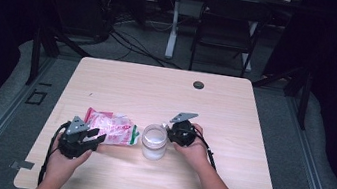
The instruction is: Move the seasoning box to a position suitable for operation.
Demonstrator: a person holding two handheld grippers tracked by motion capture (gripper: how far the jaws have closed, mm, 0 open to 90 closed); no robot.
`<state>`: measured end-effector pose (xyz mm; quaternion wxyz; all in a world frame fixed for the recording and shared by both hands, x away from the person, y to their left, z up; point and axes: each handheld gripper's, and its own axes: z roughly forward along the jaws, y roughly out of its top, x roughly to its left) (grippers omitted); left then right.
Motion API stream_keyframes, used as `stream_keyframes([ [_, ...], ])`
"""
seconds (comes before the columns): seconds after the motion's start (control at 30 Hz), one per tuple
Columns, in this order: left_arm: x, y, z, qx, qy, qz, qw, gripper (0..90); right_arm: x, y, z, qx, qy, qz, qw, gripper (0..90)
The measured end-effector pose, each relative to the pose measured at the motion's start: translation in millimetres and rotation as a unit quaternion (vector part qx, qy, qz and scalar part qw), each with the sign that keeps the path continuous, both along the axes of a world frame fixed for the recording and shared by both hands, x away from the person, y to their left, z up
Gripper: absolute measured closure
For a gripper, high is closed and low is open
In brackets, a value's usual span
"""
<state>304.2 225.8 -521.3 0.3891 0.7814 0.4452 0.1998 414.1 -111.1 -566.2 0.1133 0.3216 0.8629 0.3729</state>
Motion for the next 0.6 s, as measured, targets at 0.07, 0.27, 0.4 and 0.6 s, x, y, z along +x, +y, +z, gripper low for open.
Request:
stream_keyframes([
  [0.07, 0.4, -2.9, -0.4, 0.0, 0.0, -0.005, 1.0, 63.1, -1.1, -0.3, 0.7, -0.005, -0.001, -0.007, 1.0, 84.7],
  [0.27, 2.9, -8.8, -0.7, -0.001, -0.001, -0.015, 0.9999, 63.1, -7.1, -4.7, 0.4, -0.012, -0.012, -0.045, 0.9988, 85.4],
  [0.4, 4.5, -13.6, 0.2, -0.003, -0.005, -0.023, 0.9997, 63.4, -12.5, -8.1, 1.0, -0.02, -0.018, -0.079, 0.9965, 85.9],
  [0.6, 8.5, -21.5, 4.4, -0.012, -0.013, -0.037, 0.9991, 64.9, -22.9, -8.9, 1.6, -0.038, -0.028, -0.116, 0.9922, 86.7],
])
